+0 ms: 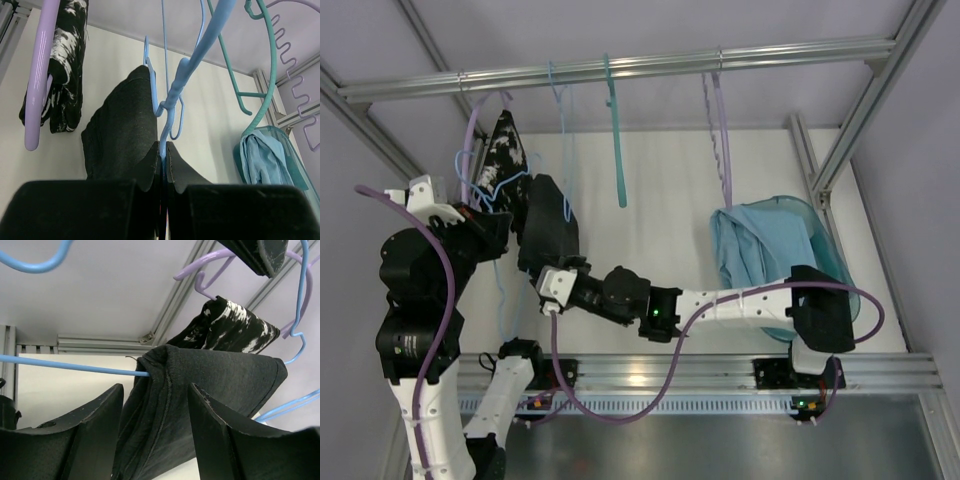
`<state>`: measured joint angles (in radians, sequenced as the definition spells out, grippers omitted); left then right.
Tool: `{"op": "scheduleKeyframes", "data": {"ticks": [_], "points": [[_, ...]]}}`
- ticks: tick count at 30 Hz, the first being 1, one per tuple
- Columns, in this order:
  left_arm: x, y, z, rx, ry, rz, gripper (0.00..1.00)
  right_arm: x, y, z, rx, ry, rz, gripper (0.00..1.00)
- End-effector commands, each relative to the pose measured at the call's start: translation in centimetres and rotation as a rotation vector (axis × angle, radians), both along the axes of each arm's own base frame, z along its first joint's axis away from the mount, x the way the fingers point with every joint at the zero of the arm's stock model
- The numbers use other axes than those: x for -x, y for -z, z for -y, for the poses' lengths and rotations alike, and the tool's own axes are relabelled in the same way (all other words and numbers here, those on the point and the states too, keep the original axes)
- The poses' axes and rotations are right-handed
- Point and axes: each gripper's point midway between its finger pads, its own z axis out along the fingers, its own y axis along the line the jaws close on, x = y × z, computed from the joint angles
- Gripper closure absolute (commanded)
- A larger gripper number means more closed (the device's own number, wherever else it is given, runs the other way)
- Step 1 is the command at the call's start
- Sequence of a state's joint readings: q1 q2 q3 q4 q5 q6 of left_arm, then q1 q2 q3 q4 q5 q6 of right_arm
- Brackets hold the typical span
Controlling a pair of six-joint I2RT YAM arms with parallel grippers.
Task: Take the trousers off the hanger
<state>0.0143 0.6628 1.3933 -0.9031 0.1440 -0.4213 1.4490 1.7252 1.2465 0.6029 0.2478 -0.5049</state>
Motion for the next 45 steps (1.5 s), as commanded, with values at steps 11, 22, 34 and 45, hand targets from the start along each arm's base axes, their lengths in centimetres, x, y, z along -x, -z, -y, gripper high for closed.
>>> {"op": "scheduleKeyframes", "data": {"ticks": [11, 22, 34, 45], "points": [[1.0, -6.1, 0.6, 0.027, 0.025, 0.227, 1.0, -3.8, -3.5, 0.3, -0.13, 0.122, 0.031, 0.49], [0.8, -6.0, 0.6, 0.03, 0.028, 0.222, 1.0, -5.3, -3.2, 0.3, -0.107, 0.152, 0.053, 0.9], [-0.3, -2.5, -0.6, -0.007, -0.031, 0.147, 1.0, -2.6, -14.8, 4.0, -0.242, 0.033, 0.001, 1.0], [-1.1, 2.6, -1.5, -0.053, -0.069, 0.052, 1.0, -0.5, -22.3, 8.6, -0.403, -0.039, -0.013, 1.0]]}}
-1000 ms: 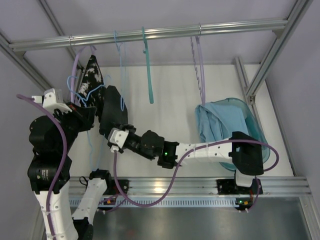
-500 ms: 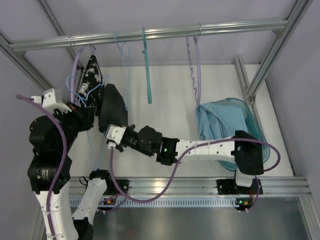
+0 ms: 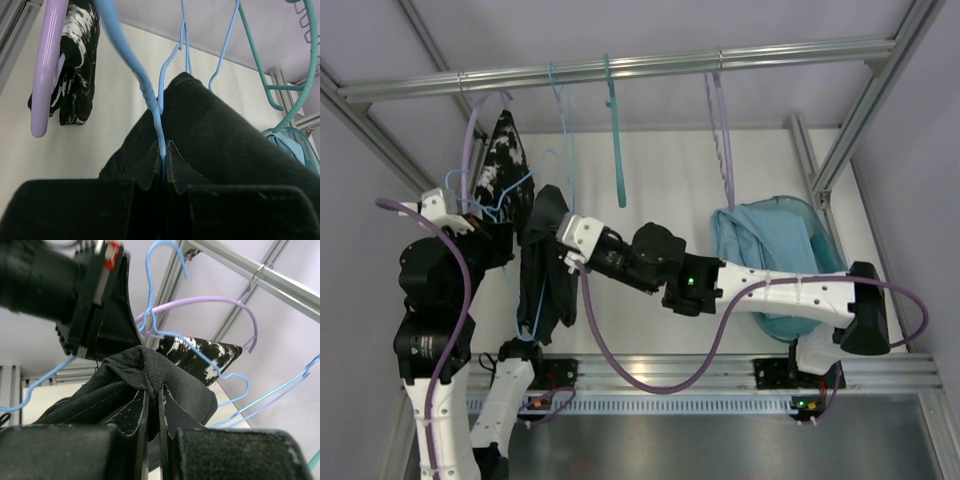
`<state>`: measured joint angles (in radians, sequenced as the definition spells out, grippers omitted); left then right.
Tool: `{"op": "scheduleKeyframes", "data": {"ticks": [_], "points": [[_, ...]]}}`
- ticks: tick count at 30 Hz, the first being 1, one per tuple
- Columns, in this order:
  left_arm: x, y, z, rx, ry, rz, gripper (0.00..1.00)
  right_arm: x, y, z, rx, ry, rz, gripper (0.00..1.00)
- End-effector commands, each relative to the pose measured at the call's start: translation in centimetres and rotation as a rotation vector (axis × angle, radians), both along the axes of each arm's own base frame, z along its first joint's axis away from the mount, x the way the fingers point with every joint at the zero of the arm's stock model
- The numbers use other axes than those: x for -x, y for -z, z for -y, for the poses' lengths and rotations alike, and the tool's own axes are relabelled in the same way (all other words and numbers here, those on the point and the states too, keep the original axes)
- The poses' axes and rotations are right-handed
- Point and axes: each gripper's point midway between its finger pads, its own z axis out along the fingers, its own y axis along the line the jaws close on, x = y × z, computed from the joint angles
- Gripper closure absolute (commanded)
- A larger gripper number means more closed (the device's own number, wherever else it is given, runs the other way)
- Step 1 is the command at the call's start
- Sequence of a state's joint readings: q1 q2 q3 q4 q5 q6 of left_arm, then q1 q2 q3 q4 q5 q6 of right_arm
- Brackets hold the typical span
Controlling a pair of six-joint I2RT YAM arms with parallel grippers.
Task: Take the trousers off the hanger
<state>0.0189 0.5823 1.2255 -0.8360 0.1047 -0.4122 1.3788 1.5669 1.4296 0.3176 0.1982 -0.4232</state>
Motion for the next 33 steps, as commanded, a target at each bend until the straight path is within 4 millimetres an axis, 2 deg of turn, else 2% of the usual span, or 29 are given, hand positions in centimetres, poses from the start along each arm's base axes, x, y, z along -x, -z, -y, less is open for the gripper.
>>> {"op": "scheduleKeyframes", "data": {"ticks": [1, 6, 10, 12, 16, 18, 19, 20, 21, 22, 25, 26, 27, 29, 30, 31, 33], "points": [[-0.6, -0.6, -0.8, -0.039, -0.032, 0.066, 1.0, 1.6, -13.1, 5.5, -0.342, -0.035, 0.05, 1.0], [-1.0, 2.8, -1.4, -0.06, -0.058, -0.003, 1.0, 1.9, -14.9, 7.8, -0.409, -0.033, 0.018, 1.0], [-1.1, 5.1, -1.5, -0.063, -0.063, -0.047, 1.0, 2.9, -17.0, 9.8, -0.458, -0.073, 0.02, 1.0], [-1.1, 6.1, -1.7, -0.068, -0.069, -0.066, 1.0, 4.3, -18.0, 10.9, -0.471, -0.137, 0.027, 1.0], [-1.1, 6.9, -1.8, -0.08, -0.072, -0.081, 1.0, 7.1, -18.8, 12.8, -0.455, -0.266, 0.045, 1.0], [-1.1, 7.1, -1.8, -0.081, -0.068, -0.085, 1.0, 8.3, -17.4, 12.9, -0.401, -0.321, 0.043, 1.0], [-1.1, 7.2, -1.6, -0.08, -0.057, -0.086, 1.0, 8.9, -17.7, 14.0, -0.403, -0.338, 0.048, 1.0], [-1.1, 7.1, -1.5, -0.079, -0.05, -0.083, 1.0, 9.3, -16.0, 13.8, -0.349, -0.354, 0.042, 1.0], [-1.1, 7.0, -1.4, -0.08, -0.046, -0.081, 1.0, 10.1, -16.0, 14.9, -0.346, -0.381, 0.054, 1.0], [-1.0, 7.0, -1.4, -0.081, -0.045, -0.081, 1.0, 10.4, -14.1, 14.7, -0.283, -0.389, 0.056, 1.0], [-1.0, 6.9, -1.3, -0.084, -0.039, -0.076, 1.0, 11.9, -12.5, 16.5, -0.207, -0.443, 0.112, 1.0], [-0.9, 6.7, -1.2, -0.088, -0.033, -0.069, 1.0, 12.0, -10.1, 16.5, -0.131, -0.447, 0.112, 1.0], [-0.8, 6.6, -1.2, -0.088, -0.029, -0.063, 1.0, 12.2, -9.7, 17.9, -0.117, -0.445, 0.119, 1.0], [-0.7, 6.5, -1.0, -0.09, -0.017, -0.059, 1.0, 12.0, -6.2, 18.4, 0.002, -0.439, 0.129, 1.0], [-0.7, 6.3, -0.9, -0.093, -0.012, -0.054, 1.0, 11.9, -6.1, 19.7, 0.009, -0.429, 0.143, 1.0], [-0.6, 6.3, -1.0, -0.094, -0.013, -0.052, 1.0, 11.5, -4.6, 20.2, 0.062, -0.415, 0.15, 1.0], [-0.5, 6.1, -0.9, -0.105, -0.003, -0.044, 1.0, 9.9, -4.6, 22.1, 0.07, -0.326, 0.173, 1.0]]}}
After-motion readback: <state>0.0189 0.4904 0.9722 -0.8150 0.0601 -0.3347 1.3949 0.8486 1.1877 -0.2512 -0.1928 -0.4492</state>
